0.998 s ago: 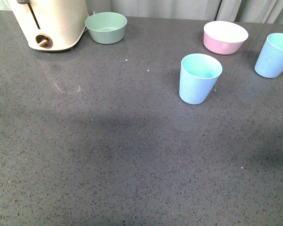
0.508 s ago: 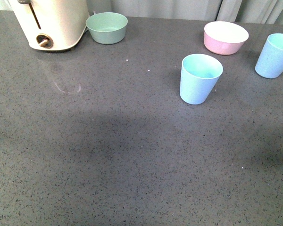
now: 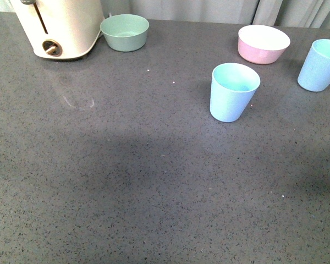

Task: Stack blue cups with both arms

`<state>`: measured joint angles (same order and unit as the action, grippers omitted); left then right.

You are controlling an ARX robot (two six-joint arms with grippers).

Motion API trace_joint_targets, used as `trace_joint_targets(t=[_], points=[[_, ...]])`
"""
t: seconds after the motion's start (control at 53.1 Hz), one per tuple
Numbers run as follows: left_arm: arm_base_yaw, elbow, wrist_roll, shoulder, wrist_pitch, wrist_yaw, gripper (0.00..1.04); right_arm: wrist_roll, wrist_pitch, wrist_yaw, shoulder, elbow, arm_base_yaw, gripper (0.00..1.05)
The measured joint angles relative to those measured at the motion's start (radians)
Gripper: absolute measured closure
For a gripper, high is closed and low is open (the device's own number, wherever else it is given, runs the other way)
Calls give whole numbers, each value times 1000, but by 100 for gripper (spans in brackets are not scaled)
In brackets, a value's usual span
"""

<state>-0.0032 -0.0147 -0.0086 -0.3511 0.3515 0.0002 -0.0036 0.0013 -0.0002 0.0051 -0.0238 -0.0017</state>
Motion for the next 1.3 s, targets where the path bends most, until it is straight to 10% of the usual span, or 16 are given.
trace_joint_targets(t=[1.035,1.148,1.299], points=[[0,0,0,345,-350,0,103,0,0,0,0,0,0,9],[0,0,0,345,-350,0,77,89,-226,111,168,-92,-2,9],[0,0,0,346,-350,0,47,3,-45,-64,545,-195,-183,9]])
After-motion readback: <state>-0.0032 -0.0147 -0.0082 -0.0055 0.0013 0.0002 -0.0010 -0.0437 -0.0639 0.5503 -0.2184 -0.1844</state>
